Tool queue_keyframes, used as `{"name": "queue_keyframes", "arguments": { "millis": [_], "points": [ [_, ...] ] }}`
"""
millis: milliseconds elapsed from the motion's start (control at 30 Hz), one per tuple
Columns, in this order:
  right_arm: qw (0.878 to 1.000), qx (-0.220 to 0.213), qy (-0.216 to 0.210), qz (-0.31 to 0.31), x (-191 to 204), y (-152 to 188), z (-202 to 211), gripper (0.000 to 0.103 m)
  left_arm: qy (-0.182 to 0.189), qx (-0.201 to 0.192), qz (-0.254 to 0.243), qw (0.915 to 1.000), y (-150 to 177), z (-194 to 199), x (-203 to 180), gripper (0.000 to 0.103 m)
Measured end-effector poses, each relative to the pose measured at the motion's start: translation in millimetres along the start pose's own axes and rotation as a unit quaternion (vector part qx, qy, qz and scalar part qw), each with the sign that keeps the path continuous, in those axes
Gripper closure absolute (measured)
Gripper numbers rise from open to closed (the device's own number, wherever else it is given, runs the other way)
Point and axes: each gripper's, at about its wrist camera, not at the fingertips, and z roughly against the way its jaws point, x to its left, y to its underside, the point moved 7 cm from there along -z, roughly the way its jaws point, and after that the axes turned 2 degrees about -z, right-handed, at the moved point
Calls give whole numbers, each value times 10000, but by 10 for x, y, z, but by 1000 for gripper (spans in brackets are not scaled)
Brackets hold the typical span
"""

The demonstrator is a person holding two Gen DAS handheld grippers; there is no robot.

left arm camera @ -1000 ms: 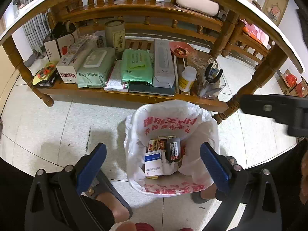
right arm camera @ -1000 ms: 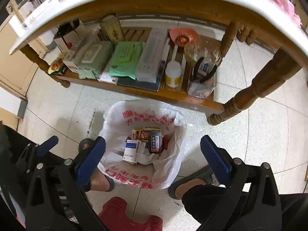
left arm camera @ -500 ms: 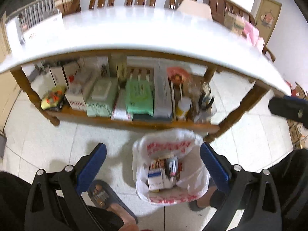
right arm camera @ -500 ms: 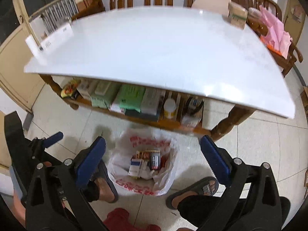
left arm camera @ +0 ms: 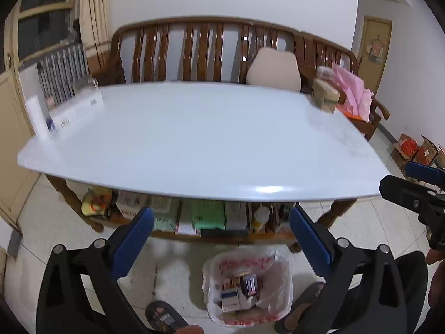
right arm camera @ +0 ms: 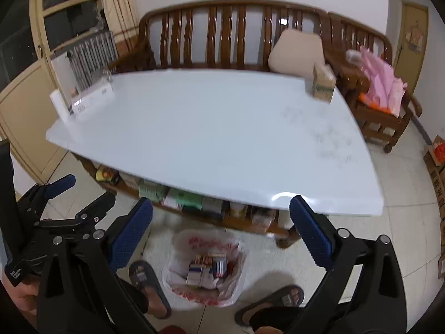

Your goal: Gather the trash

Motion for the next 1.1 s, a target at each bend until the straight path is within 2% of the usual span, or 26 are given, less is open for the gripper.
{"name": "queue_keyframes", "arguments": {
  "millis": [133,267,533,1100],
  "points": [
    [9987,-499,111,-19,-16,-153,223,7,-62,-314,26,9995,-178,191,-3,8],
    [9941,-1020,325,-184,-89,-242,376,7,-86,-363,68,9993,-212,198,-4,8],
    [9939,-1001,405,-231,-159,-195,334,7,-157,-188,48,9997,-102,113,-7,8],
    [9929,-1063,469,-260,-170,-212,375,7,-256,-305,72,9992,-198,199,44,8]
  ]
}}
